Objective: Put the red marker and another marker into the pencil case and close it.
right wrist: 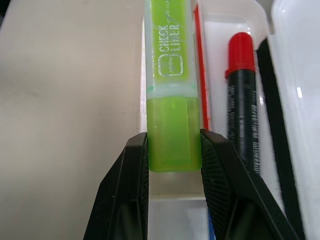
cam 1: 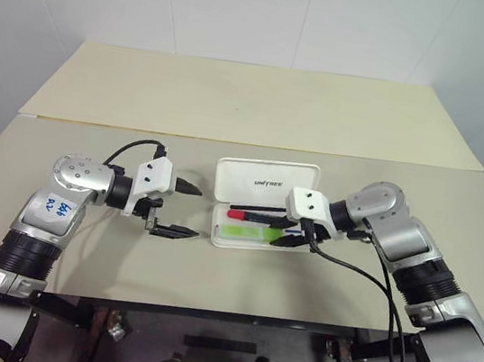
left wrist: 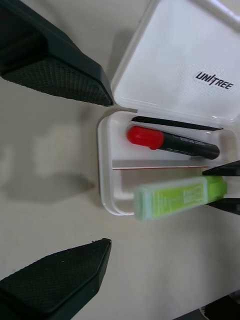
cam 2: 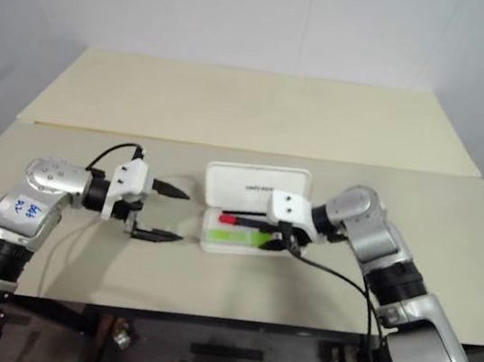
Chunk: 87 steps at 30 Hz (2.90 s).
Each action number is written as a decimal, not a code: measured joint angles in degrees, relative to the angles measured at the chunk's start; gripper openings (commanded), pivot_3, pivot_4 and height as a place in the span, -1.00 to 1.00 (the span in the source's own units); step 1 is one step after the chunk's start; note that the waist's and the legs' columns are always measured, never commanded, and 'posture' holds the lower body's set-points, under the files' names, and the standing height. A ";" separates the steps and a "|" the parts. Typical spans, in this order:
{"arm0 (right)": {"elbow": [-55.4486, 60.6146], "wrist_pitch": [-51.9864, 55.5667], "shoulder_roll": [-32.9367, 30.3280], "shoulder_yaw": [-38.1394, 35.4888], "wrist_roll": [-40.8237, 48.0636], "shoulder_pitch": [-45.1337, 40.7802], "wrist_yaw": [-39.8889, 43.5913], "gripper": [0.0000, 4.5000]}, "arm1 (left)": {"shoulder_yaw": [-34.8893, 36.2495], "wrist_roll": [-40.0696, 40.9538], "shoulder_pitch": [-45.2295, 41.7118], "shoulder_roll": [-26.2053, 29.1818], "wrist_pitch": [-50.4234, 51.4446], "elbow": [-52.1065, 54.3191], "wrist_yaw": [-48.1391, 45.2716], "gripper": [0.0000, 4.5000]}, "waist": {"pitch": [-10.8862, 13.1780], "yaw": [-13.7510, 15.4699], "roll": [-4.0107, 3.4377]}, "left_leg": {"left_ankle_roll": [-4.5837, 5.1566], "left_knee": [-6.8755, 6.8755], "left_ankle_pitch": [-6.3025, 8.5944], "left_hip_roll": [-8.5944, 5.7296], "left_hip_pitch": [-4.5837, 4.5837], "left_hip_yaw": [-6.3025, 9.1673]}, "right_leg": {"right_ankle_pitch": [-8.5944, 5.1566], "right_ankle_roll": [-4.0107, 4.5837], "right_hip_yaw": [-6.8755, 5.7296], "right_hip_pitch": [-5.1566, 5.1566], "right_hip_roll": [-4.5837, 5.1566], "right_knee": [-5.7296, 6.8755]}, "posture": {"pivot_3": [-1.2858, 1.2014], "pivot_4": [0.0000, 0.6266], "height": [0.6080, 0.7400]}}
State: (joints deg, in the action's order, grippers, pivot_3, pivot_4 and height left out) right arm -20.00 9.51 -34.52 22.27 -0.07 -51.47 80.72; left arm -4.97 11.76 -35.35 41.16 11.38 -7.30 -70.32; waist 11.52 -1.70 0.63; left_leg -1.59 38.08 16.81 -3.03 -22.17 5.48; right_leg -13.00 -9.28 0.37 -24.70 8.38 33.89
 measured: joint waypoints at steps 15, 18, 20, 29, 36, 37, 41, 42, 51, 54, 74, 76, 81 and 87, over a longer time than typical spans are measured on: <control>-2.95 -2.83 1.01 -0.36 -0.45 -1.35 0.52 0.99 | 0.36 0.08 0.17 0.05 0.02 0.14 0.65 1.00 | 0.00 0.01 0.00 | 0.00 -0.04 0.00 0.00 0.00 0.00 | 0.00 0.00 0.00 -0.01 0.00 -0.02 | 0.03 -0.52 1.00; -1.86 -2.07 1.01 -0.38 0.23 -1.32 0.52 0.99 | 0.36 0.08 0.17 0.05 0.01 0.14 0.65 1.00 | 0.00 0.02 0.00 | 0.00 -0.04 0.00 0.00 0.00 0.01 | 0.00 0.00 0.00 -0.02 0.00 -0.01 | 0.03 -0.52 1.00; 0.75 -0.46 0.99 -1.10 1.56 -1.11 0.52 0.99 | 0.36 0.09 0.17 0.04 -0.03 0.12 0.63 1.00 | 0.00 0.03 0.00 | -0.01 -0.04 0.00 0.00 -0.01 0.00 | 0.00 0.01 0.00 -0.04 0.00 -0.01 | 0.03 -0.52 1.00; 21.20 15.70 -5.32 -9.72 10.51 4.77 -1.12 0.99 | 0.10 0.10 -0.53 -0.66 -0.21 -0.28 0.08 1.00 | 0.00 0.46 0.00 | 0.02 -0.03 0.01 -0.01 -0.04 0.04 | -0.01 0.01 0.00 -0.01 0.00 -0.05 | 0.03 -0.52 1.00; 35.16 43.59 -15.09 -22.54 13.13 12.46 -15.96 0.99 | -0.91 0.27 -2.87 -3.79 0.05 -0.37 0.04 1.00 | -0.01 1.67 0.01 | 0.14 -0.03 0.08 0.01 -0.03 0.04 | -0.01 0.04 0.00 -0.01 0.01 -0.04 | 0.03 -0.52 1.00; 36.33 48.08 -15.17 -24.28 12.37 13.25 -19.58 0.99 | -1.07 0.28 -3.29 -4.44 0.14 -0.45 0.12 1.00 | -0.01 1.64 0.01 | 0.16 -0.03 0.09 0.00 -0.03 0.03 | -0.01 0.05 0.00 -0.01 0.00 -0.03 | 0.03 -0.52 1.00; 40.54 63.33 -13.70 -29.46 9.57 16.51 -32.93 0.99 | -1.98 0.29 -4.90 -6.24 0.52 -0.74 0.13 1.00 | -0.01 1.62 0.01 | 0.16 -0.03 0.09 0.00 -0.03 0.00 | 0.01 0.09 0.02 -0.02 0.01 -0.01 | 0.03 -0.52 1.00; 41.53 66.36 -13.06 -30.08 9.03 16.87 -35.64 0.99 | -2.27 0.29 -5.07 -6.58 0.52 -1.05 0.10 1.00 | -0.01 1.59 0.01 | 0.16 -0.04 0.09 0.00 -0.02 0.00 | 0.01 0.09 0.01 -0.02 0.01 -0.01 | 0.03 -0.52 1.00; 48.19 82.70 -3.14 -34.09 6.93 21.97 -51.30 0.99 | -3.65 0.26 -9.44 -8.58 -0.60 -5.64 -1.94 1.00 | -0.03 1.69 0.05 | 0.24 -0.03 0.07 -0.05 -0.04 0.03 | 0.04 0.06 0.00 0.04 0.04 -0.07 | 0.03 -0.52 1.00; 47.81 82.71 -2.29 -34.16 7.17 22.67 -53.77 0.99 | -4.17 0.20 -10.27 -8.71 -1.02 -7.10 -2.49 1.00 | -0.03 1.50 0.05 | 0.25 -0.05 0.07 -0.04 -0.03 0.02 | 0.04 0.05 0.00 0.03 0.04 -0.06 | 0.03 -0.52 1.00; 23.55 79.34 1.14 -36.25 8.51 11.37 -60.24 0.99 | -4.00 0.28 -8.19 -6.53 0.29 -2.42 -1.50 1.00 | -0.03 1.37 0.04 | 0.25 -0.12 0.03 -0.04 -0.03 0.03 | 0.05 0.06 0.00 0.02 0.03 -0.09 | 0.03 -0.52 1.00; 21.87 78.47 1.47 -36.20 8.52 11.16 -60.74 0.99 | -3.89 0.29 -7.98 -6.27 0.56 -1.93 -1.27 1.00 | -0.03 1.39 0.04 | 0.25 -0.13 0.03 -0.04 -0.02 0.03 | 0.05 0.06 0.00 0.02 0.03 -0.09 | 0.03 -0.52 1.00; 19.87 76.89 1.81 -36.08 8.57 10.89 -61.51 0.82 | -2.91 0.32 -6.68 -5.68 1.20 -0.75 -0.53 1.00 | -0.03 1.39 0.04 | 0.26 -0.13 0.04 -0.04 -0.02 0.03 | 0.05 0.06 0.00 0.04 0.03 -0.10 | 0.03 -0.52 1.00; 17.50 73.34 2.30 -36.09 8.69 10.63 -62.27 -0.03 | -2.51 0.66 -6.13 -4.72 1.84 1.09 -0.40 1.00 | -0.04 1.29 0.05 | 0.27 -0.12 0.03 -0.04 0.07 0.03 | 0.06 0.07 0.00 0.11 0.03 -0.06 | 0.03 -0.52 1.00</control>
State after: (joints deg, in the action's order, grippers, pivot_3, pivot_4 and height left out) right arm -2.50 82.84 -32.22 -13.83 8.62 -40.84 18.45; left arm -7.49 12.42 -41.47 36.45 13.21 -6.21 -70.72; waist 11.48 -0.41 0.68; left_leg -1.32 37.96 16.83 -3.07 -22.10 5.52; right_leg -12.94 -9.21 0.37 -24.59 8.41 33.83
